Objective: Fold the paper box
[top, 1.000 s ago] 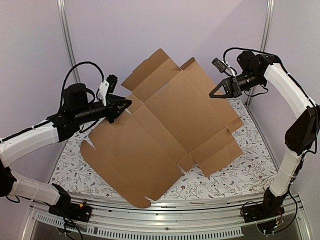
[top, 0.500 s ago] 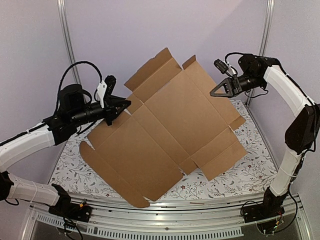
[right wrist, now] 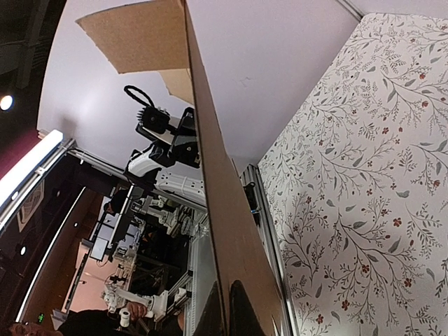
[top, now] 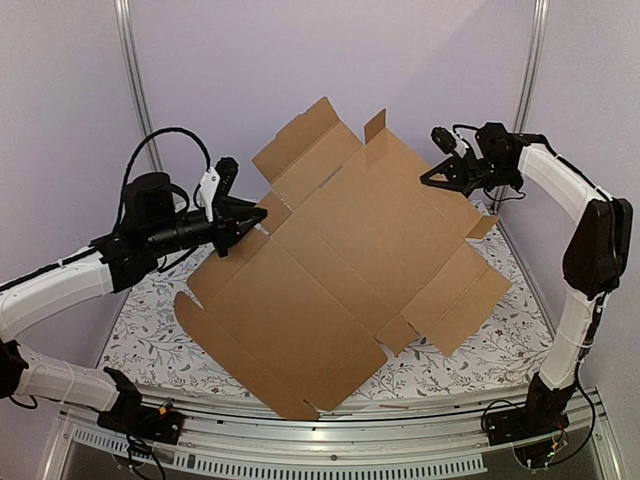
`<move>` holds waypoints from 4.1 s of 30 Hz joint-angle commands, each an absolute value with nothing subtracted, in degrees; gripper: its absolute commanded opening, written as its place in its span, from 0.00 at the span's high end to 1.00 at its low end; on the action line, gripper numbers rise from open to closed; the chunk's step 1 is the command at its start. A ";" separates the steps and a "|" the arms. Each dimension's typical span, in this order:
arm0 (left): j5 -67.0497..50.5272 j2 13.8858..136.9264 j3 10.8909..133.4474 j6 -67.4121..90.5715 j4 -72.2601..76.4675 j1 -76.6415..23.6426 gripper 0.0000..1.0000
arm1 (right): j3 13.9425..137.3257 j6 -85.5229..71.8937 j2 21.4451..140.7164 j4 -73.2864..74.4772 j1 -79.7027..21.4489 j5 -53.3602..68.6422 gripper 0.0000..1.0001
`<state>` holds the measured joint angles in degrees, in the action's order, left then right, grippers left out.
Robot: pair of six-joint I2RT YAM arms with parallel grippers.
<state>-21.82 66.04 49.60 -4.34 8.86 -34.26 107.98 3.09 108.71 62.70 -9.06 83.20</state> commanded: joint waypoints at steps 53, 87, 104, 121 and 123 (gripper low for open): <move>24.26 79.64 62.33 -13.50 -7.96 -63.16 0.24 | 97.09 -5.35 99.11 53.43 -9.44 66.93 1.00; -30.70 73.67 71.58 -1.68 -23.93 -13.70 0.24 | 110.69 24.76 93.13 80.86 -18.11 73.47 1.00; -49.83 76.95 75.37 -5.26 -32.17 -18.30 0.23 | 110.87 15.99 92.99 73.81 -18.18 69.31 1.00; -49.07 71.98 79.74 -4.10 -29.86 -12.48 0.26 | 119.36 11.31 95.47 70.89 -15.12 75.16 1.00; -48.33 72.15 80.04 -3.01 -28.68 -11.83 0.26 | 119.13 11.25 95.62 70.97 -15.07 75.66 1.00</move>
<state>-48.84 72.88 78.43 -5.15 -30.94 -13.32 118.50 12.95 94.28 71.57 -15.35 71.68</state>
